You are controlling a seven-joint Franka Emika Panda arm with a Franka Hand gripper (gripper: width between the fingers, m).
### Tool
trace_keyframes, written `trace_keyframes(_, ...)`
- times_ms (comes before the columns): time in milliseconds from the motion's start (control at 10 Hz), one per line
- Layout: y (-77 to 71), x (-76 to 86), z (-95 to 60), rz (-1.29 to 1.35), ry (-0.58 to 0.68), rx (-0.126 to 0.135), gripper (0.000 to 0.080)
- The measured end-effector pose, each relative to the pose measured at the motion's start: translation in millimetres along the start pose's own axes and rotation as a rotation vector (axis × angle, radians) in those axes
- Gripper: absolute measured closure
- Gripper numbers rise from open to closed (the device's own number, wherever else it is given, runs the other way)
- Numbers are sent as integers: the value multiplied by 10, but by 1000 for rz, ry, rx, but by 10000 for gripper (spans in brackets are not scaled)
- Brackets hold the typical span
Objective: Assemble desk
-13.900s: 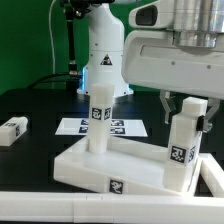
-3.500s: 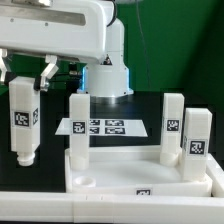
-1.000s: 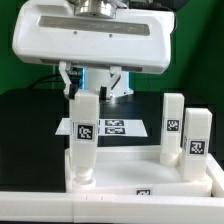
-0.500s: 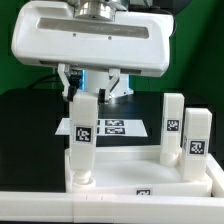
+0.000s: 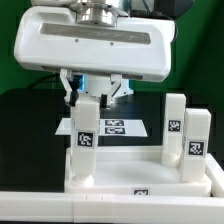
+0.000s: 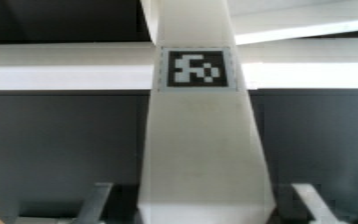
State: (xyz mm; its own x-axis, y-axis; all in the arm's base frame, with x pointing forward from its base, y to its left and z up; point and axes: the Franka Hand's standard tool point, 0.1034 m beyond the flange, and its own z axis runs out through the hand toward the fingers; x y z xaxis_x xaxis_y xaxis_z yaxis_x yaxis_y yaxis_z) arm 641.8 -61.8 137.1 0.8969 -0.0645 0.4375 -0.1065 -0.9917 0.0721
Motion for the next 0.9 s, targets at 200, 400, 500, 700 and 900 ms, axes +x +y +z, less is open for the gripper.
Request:
trace_keyframes(200,-5,-36,41,-3,-5,-2,506)
trace_keyframes(400,7,-57,58,-7,22,-13,506)
trace_keyframes(500,32,-78,49,-11,53,-24,506)
trace_keyframes(700,27,-79,45,-11,60,-25,506)
trace_keyframes(900,28,-79,46,-11,60,-25,297)
